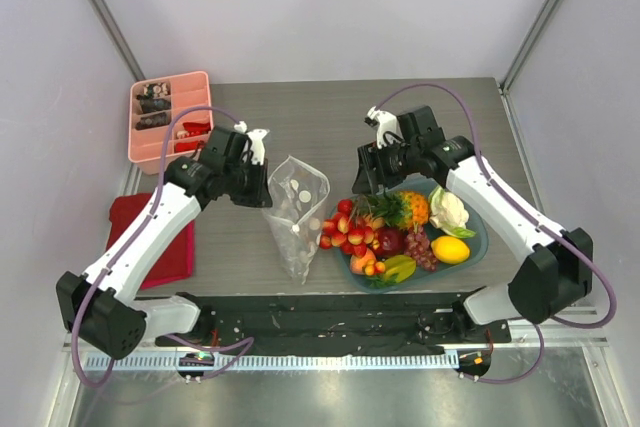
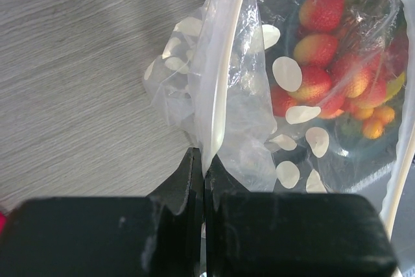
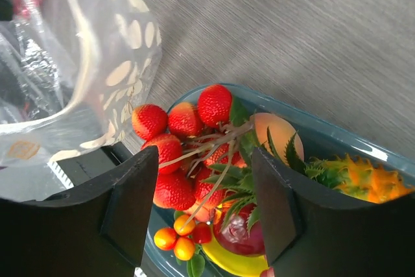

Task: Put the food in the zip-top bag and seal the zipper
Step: Pick up the fake fruit from the bin.

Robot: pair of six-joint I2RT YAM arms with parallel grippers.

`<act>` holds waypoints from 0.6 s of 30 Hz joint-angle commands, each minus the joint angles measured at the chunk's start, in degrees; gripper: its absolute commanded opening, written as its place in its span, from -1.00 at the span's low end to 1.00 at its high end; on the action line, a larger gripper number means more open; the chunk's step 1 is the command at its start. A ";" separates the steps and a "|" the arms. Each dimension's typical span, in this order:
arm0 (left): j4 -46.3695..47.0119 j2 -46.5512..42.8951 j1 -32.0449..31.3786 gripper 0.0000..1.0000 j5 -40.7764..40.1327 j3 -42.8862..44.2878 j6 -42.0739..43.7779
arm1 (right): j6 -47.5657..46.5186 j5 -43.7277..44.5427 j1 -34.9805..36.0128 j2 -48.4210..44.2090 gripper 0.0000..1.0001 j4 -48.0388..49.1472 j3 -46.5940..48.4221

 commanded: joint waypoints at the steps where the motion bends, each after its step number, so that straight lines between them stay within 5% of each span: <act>1: 2.25 -2.10 -0.19 -1.00 -1.35 -0.35 0.07 | 2.49 -3.62 -1.10 2.36 0.26 2.90 -0.36; 9: 2.16 -1.66 -0.11 -1.00 -1.18 0.00 0.16 | 5.12 -7.83 -1.01 6.76 0.10 5.27 0.17; 18: 1.98 -2.01 -0.19 -1.00 -1.44 0.00 0.33 | 6.10 -6.35 -1.10 8.61 0.13 5.72 0.08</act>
